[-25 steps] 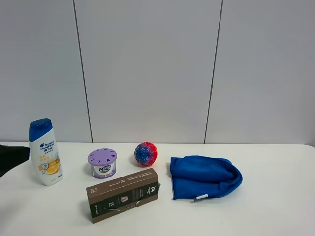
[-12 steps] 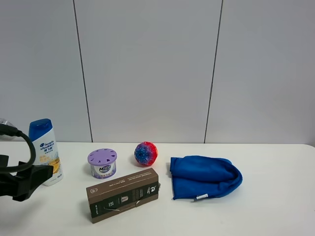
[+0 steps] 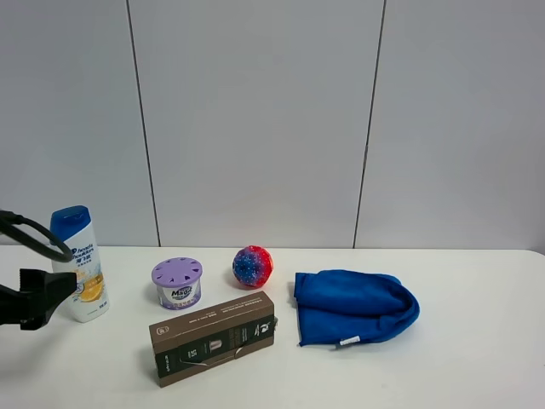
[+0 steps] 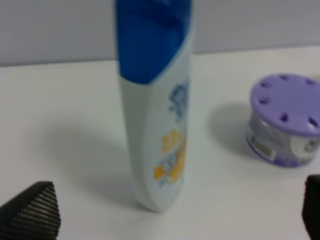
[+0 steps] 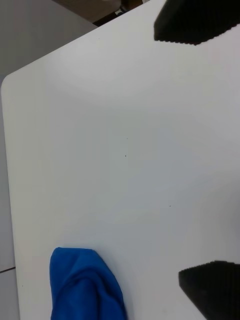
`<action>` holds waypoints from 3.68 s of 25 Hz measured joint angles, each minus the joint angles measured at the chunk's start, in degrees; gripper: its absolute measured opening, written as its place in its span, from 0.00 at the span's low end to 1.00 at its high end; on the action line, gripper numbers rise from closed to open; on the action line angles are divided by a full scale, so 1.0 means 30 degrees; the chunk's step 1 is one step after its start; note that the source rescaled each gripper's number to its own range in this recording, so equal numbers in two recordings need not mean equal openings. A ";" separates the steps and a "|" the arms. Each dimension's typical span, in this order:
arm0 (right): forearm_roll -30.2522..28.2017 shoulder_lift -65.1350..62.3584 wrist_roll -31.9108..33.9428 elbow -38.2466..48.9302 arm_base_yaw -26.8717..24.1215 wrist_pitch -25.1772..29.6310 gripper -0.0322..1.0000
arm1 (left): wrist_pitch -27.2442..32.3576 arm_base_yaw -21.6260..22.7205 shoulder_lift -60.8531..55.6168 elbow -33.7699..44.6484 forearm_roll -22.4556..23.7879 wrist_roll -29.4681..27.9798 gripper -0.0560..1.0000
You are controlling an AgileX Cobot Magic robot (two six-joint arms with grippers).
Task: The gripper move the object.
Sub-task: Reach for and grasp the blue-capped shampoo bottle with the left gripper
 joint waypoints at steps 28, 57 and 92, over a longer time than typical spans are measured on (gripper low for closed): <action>0.0000 0.0000 0.0000 0.0000 0.0000 0.0000 1.00 | -0.0023 0.2101 0.3201 -0.2493 0.4381 -0.0971 1.00; 0.0000 0.0000 0.0000 0.0000 0.0000 0.0000 1.00 | -0.0186 0.2101 0.5694 -0.4734 0.4185 -0.0610 1.00; 0.0000 0.0000 0.0000 0.0000 0.0000 0.0000 1.00 | -0.0192 0.2139 0.7449 -0.8206 0.4282 -0.0490 1.00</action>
